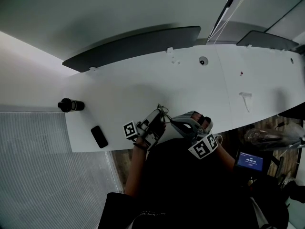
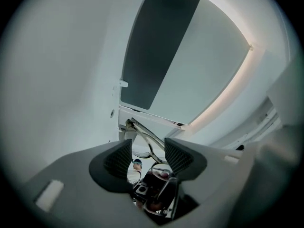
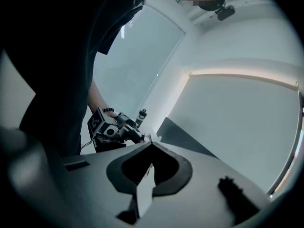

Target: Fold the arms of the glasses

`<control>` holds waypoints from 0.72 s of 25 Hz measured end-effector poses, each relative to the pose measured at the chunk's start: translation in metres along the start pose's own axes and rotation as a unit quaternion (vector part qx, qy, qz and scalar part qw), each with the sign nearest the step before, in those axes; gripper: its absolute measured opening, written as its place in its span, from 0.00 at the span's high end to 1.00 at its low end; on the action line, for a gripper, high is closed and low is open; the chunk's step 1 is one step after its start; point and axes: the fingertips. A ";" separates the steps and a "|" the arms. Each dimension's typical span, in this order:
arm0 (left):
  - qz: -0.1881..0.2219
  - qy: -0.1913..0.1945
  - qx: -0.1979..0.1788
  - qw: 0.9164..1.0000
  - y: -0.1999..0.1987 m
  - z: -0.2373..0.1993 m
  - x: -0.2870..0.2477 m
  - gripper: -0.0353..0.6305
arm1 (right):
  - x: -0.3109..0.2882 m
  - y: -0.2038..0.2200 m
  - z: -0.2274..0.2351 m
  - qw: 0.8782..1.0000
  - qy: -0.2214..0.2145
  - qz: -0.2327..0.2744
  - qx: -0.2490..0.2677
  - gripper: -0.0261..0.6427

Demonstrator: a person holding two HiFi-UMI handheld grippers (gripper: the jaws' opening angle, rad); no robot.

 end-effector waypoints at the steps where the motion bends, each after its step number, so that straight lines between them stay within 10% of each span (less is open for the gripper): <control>1: -0.006 0.002 -0.006 1.000 0.002 0.002 -0.002 0.64 | -0.001 -0.001 -0.001 1.000 -0.005 0.002 0.004 0.95; 10: 0.010 -0.034 -0.068 0.997 -0.007 -0.004 -0.004 0.89 | -0.001 0.000 0.000 1.000 -0.011 -0.006 0.008 0.95; 18: 0.003 -0.071 -0.118 0.990 -0.018 0.000 0.002 0.91 | -0.007 0.002 0.000 1.000 -0.018 -0.009 0.001 0.95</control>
Point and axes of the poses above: the fingertips, and each gripper's own axes: x backward along the fingers, z to its right, y out of its underside, and after that the axes turned 14 degrees about z, right-handed
